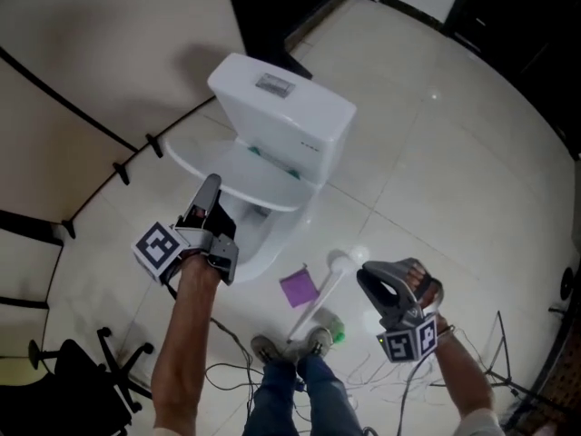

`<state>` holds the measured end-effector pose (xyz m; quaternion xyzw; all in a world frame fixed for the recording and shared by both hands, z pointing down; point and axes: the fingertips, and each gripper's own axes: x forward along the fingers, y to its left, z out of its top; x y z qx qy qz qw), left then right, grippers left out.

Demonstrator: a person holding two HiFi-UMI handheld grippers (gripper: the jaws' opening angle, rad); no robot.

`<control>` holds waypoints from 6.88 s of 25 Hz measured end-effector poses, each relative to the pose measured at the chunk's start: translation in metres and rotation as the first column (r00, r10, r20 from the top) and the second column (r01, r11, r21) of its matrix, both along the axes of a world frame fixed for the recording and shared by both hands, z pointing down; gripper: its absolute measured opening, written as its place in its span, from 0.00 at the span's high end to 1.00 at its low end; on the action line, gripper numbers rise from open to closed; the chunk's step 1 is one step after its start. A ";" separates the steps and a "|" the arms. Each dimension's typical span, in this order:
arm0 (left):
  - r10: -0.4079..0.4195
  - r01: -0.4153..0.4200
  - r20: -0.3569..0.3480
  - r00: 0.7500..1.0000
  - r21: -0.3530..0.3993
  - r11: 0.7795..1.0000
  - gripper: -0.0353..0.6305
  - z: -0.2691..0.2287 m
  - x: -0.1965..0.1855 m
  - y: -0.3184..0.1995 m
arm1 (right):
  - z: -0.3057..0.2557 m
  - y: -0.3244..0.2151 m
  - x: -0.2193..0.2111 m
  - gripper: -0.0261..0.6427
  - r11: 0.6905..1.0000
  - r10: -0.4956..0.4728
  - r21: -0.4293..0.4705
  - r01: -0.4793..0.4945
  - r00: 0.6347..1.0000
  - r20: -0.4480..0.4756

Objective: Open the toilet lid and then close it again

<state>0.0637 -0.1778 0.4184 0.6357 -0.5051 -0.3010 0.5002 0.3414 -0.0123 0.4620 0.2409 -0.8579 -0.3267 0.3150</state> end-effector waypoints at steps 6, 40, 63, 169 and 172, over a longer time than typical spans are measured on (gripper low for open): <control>0.072 -0.072 0.024 0.997 0.009 0.997 0.80 -0.020 0.042 -0.074 | -0.012 0.026 0.042 0.83 0.989 0.145 -0.046 -0.144 0.989 0.022; 0.283 -0.367 0.330 0.901 0.228 0.902 0.65 -0.141 0.086 0.020 | -0.153 0.044 0.037 0.83 0.953 0.299 -0.108 -0.282 0.933 0.202; -0.100 -0.575 0.955 0.281 0.251 0.779 0.65 -0.262 0.019 0.287 | -0.262 0.084 -0.148 0.83 0.871 0.236 -0.491 0.024 0.856 0.460; -0.300 -0.797 0.813 -0.498 -0.566 -0.212 0.87 0.059 -0.112 0.027 | -0.104 0.027 -0.279 0.83 0.597 0.797 -0.588 -0.546 0.314 0.516; -0.361 -0.810 0.790 -0.496 -0.570 -0.134 0.86 0.101 -0.135 0.066 | -0.073 0.049 -0.285 0.83 0.611 0.789 -0.601 -0.515 0.346 0.507</control>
